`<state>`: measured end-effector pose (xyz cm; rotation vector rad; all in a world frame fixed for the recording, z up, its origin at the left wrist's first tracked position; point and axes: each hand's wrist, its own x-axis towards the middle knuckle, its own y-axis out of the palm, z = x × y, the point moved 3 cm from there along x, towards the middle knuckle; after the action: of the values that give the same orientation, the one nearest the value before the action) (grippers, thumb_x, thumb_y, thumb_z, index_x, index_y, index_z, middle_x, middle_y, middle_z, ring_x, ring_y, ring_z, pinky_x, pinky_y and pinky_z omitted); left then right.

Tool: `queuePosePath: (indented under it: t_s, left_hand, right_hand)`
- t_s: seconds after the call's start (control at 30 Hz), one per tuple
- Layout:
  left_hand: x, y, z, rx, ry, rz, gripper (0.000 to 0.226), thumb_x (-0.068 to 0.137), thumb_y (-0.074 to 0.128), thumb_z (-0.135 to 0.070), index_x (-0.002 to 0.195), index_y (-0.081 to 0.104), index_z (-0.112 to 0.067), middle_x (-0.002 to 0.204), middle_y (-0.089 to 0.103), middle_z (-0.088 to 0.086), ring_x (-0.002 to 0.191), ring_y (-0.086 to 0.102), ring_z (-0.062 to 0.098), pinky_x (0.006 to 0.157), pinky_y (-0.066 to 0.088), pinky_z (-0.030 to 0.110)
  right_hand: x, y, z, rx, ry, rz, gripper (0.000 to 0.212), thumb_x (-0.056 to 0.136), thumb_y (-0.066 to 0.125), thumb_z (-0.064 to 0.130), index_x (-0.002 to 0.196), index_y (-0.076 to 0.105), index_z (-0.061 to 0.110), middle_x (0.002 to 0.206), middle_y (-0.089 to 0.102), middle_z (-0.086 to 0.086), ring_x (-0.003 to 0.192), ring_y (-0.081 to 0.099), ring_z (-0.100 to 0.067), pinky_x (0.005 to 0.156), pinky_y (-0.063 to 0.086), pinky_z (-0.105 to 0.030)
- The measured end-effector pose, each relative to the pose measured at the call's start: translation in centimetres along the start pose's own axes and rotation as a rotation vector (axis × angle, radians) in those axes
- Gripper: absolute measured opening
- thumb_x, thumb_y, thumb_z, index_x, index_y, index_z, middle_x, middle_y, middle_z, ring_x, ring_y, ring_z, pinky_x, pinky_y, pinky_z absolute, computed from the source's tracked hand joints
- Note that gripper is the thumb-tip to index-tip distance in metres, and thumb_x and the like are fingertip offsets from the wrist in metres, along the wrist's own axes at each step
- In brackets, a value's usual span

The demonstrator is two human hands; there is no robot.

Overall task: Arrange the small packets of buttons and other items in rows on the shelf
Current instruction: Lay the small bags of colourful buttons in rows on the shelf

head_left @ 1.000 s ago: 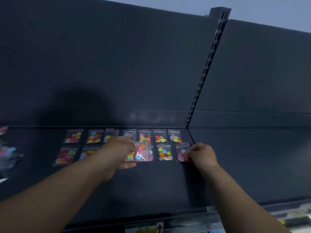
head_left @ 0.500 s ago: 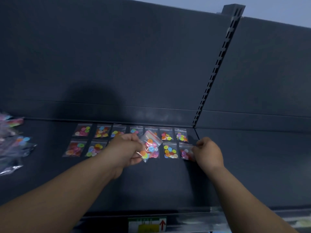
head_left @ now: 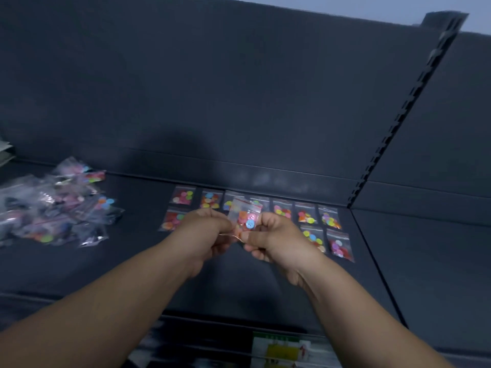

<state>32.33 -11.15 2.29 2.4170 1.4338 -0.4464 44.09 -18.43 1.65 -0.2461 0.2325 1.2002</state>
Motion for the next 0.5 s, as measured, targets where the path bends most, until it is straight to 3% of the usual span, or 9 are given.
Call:
queuePosePath:
  t_s: [0.2,0.33,0.43,0.5]
  left_hand:
    - [-0.3,-7.4,0.8,0.343,0.089,-0.072,0.014,0.080,0.066,0.000,0.083,0.056,-0.009,0.071,0.065,0.013,0.053,0.057,0.017,0.042,0.043,0.018]
    - [0.1,-10.7,1.6,0.696,0.143,-0.156,0.018,0.072,0.072,-0.011,0.079,0.057,-0.018,0.074,0.065,0.003,0.062,0.060,0.016,0.054,0.045,0.024]
    - [0.2,-12.5,2.0,0.914,0.173,-0.120,0.018,0.075,0.070,-0.023,0.083,0.054,-0.024,0.081,0.063,-0.003,0.074,0.060,0.013,0.064,0.046,0.027]
    - [0.1,-13.2,2.4,1.037,0.215,-0.085,0.018,0.079,0.067,-0.029,0.088,0.052,-0.024,0.084,0.061,-0.006,0.078,0.058,0.011,0.066,0.046,0.029]
  right_hand:
    - [0.9,5.6,-1.2,-0.067,0.111,0.041,0.011,0.088,0.061,0.005,0.087,0.059,0.016,0.074,0.066,-0.001,0.054,0.061,-0.005,0.053,0.048,-0.018]
    - [1.4,9.0,-2.0,-0.209,0.136,0.017,0.016,0.084,0.066,0.007,0.083,0.054,0.017,0.070,0.063,-0.003,0.053,0.060,-0.008,0.051,0.049,-0.020]
    - [1.8,10.1,-2.4,-0.351,0.106,-0.030,0.019,0.083,0.070,0.015,0.091,0.053,0.017,0.072,0.063,-0.005,0.051,0.059,-0.010,0.049,0.047,-0.021]
    - [1.8,10.1,-2.5,-0.583,0.005,-0.083,0.024,0.085,0.068,0.023,0.101,0.051,0.019,0.077,0.063,-0.003,0.064,0.062,-0.015,0.058,0.047,-0.025]
